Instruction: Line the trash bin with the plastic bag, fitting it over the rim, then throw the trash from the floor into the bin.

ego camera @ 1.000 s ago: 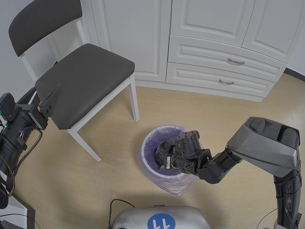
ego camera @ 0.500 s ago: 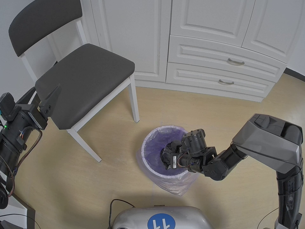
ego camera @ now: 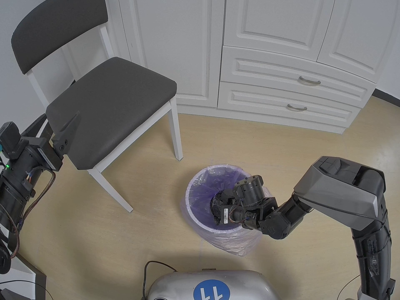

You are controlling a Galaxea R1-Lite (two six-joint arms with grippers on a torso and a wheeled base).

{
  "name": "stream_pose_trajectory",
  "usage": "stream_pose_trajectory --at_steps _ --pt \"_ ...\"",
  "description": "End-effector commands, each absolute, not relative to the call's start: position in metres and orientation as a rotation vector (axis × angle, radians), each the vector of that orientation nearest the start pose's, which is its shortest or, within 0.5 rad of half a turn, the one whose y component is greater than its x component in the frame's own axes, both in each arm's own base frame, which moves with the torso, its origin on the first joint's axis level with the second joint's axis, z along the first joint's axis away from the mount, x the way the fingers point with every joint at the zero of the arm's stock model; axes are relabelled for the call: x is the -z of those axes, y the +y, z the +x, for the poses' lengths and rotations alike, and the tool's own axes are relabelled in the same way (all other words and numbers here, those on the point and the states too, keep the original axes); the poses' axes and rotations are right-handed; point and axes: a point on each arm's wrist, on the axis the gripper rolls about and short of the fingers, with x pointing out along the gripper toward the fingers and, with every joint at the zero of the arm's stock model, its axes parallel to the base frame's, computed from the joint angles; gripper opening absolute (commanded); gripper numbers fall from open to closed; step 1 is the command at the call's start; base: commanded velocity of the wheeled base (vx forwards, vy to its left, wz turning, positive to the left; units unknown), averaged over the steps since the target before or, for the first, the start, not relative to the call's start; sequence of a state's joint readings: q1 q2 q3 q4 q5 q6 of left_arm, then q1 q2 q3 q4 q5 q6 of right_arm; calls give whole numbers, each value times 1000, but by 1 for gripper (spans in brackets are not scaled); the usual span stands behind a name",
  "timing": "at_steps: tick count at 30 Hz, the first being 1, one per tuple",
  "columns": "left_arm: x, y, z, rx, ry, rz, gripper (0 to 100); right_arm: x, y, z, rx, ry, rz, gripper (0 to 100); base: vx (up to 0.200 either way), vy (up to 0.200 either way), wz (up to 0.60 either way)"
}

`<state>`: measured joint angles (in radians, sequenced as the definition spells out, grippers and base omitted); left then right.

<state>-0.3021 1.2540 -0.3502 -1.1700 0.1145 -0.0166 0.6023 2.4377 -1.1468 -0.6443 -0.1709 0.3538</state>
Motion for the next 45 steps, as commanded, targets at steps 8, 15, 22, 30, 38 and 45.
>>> stream_pose_trajectory --at_steps 8,15,22,30,38,45 --pt "-221 -49 166 187 -257 -71 100 9 242 358 -298 652 118 100 0 0 0" --pt "-221 -49 166 187 -258 -72 100 -17 239 354 -310 609 128 100 0 0 0" --pt "-221 -49 165 187 -258 -72 100 -40 233 348 -315 573 138 100 0 0 0" --pt "-219 -49 166 188 -251 -70 100 -92 223 326 -352 477 129 100 0 0 0" --pt "-209 -52 172 194 -201 -60 100 -146 209 304 -292 325 94 100 0 0 0" --pt "-189 -45 184 141 -98 -43 100 -192 162 271 -195 205 51 100 0 0 0"
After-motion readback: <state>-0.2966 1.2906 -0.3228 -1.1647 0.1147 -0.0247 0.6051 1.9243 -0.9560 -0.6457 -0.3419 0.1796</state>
